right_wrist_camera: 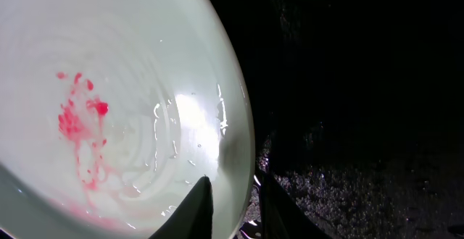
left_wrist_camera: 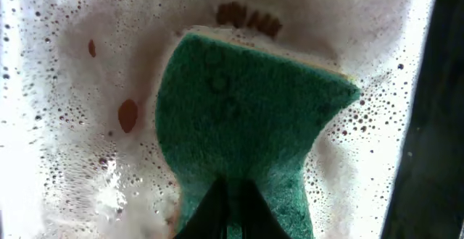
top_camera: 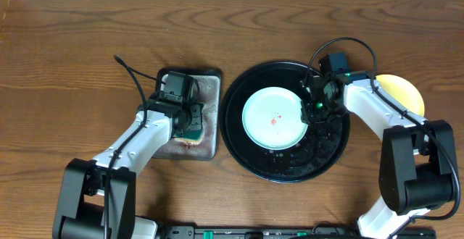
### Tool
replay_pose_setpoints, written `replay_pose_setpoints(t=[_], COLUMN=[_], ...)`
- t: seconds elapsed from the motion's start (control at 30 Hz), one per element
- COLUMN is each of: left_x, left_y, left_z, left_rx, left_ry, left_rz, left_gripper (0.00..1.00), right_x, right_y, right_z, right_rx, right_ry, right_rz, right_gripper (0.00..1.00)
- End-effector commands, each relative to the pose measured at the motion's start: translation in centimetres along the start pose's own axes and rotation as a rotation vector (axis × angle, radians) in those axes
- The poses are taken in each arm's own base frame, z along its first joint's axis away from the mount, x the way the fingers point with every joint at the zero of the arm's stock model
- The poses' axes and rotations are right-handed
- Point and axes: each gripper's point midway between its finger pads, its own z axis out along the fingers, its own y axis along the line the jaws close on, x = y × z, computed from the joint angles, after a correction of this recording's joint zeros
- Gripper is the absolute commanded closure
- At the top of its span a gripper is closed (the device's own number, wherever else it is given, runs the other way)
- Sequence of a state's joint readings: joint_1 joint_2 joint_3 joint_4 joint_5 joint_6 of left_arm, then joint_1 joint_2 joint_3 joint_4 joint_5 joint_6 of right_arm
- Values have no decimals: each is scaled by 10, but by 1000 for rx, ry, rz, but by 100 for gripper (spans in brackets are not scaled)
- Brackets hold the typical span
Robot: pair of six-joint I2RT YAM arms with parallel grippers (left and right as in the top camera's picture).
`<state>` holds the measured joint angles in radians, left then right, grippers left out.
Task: Clean dirty plates on tray and stack at the side
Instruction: 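Lift the sponge out of the water with the left gripper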
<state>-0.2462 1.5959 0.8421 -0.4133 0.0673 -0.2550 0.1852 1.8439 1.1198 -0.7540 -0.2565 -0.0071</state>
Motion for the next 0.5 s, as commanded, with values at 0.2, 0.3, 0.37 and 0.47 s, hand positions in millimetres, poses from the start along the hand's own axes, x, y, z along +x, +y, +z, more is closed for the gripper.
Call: replay_pose_setpoints(t=[0.2, 0.3, 0.37, 0.47], left_x=[-11, -8, -3, 7], left_y=[-3, -2, -1, 2], left_z=[-23, -20, -15, -3], left_rx=[10, 7, 1, -7], left_ry=[-57, -47, -27, 9], left_rz=[8, 9, 9, -18], left_gripper=[61, 42, 38, 38], right_x=[2, 1, 1, 1], right_y=[0, 0, 0, 0], right_z=[0, 0, 0, 0], right_rx=[-2, -2, -2, -2], right_ry=[4, 1, 1, 1], right_rz=[4, 4, 4, 4], right_gripper=[80, 80, 80, 81])
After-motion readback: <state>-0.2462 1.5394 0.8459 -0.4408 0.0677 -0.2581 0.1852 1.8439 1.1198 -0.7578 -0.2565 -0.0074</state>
